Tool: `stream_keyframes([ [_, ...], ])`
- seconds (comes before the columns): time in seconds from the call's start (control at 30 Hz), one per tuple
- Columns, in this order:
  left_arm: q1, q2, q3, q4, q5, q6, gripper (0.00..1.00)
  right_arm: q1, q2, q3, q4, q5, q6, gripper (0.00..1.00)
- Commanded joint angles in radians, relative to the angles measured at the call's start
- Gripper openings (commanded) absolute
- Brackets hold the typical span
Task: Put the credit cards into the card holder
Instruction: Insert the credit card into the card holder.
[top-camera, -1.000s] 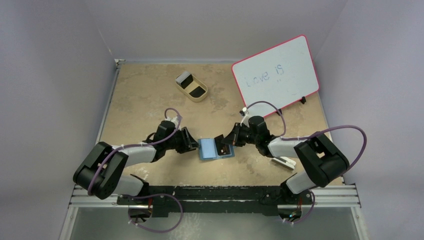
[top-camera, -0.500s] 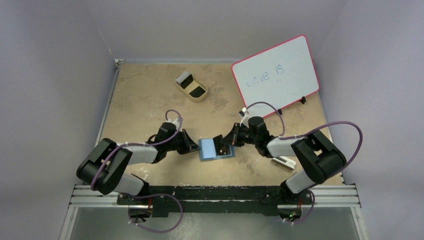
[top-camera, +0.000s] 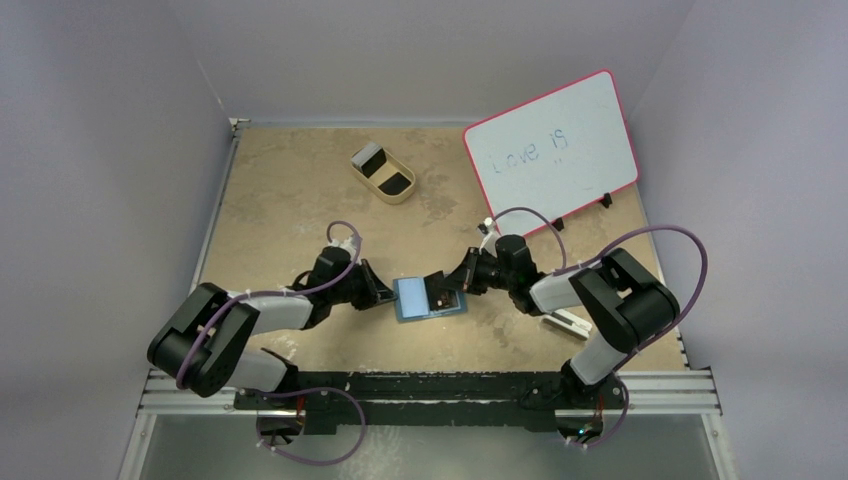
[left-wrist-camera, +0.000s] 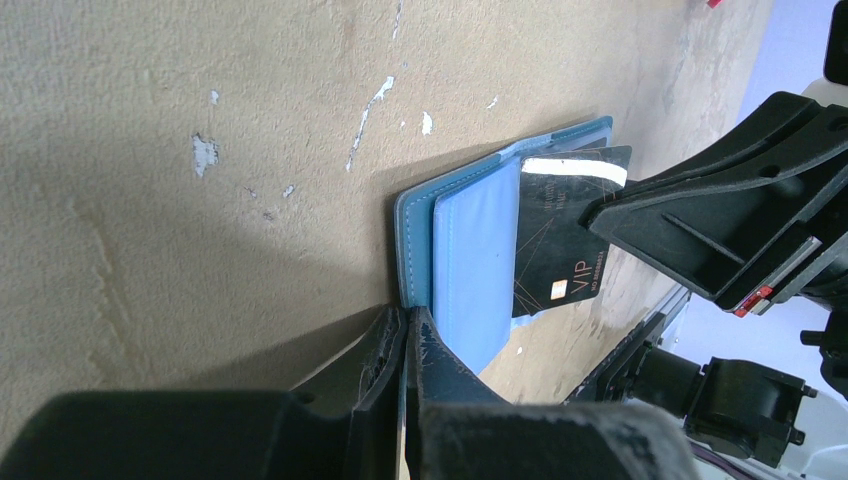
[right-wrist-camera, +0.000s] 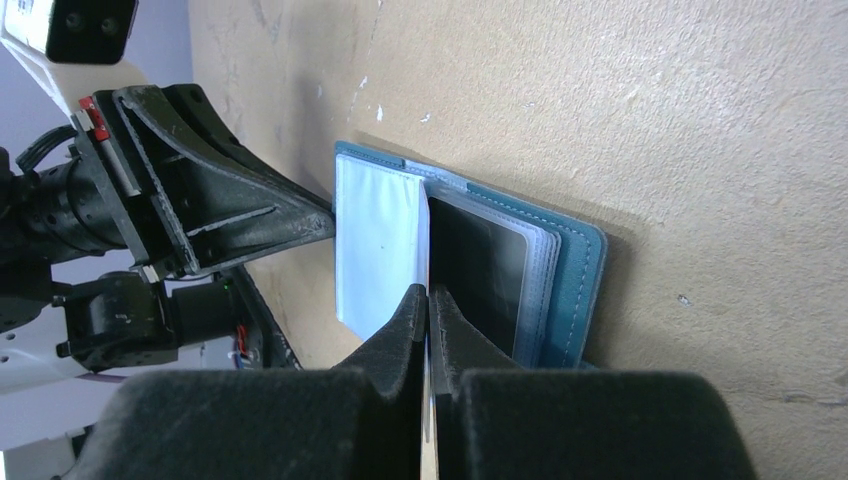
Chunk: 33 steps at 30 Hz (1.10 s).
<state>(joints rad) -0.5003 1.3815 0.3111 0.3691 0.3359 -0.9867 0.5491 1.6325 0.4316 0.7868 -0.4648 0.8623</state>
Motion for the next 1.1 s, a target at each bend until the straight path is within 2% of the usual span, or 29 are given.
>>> stream_keyframes([
  [0.0, -0.006, -0.025, -0.011, 0.02, -0.023, -0.001, 0.0, -0.002, 0.015, -0.016, 0.073, -0.016, 0.026, 0.0],
  [0.33, -0.011, -0.019, -0.015, 0.031, -0.029, -0.01, 0.0, -0.001, 0.053, -0.021, 0.157, -0.042, 0.064, 0.0],
  [1.07, -0.023, -0.019, -0.021, 0.046, -0.057, -0.032, 0.0, 0.028, 0.08, -0.044, 0.203, -0.014, 0.114, 0.0],
])
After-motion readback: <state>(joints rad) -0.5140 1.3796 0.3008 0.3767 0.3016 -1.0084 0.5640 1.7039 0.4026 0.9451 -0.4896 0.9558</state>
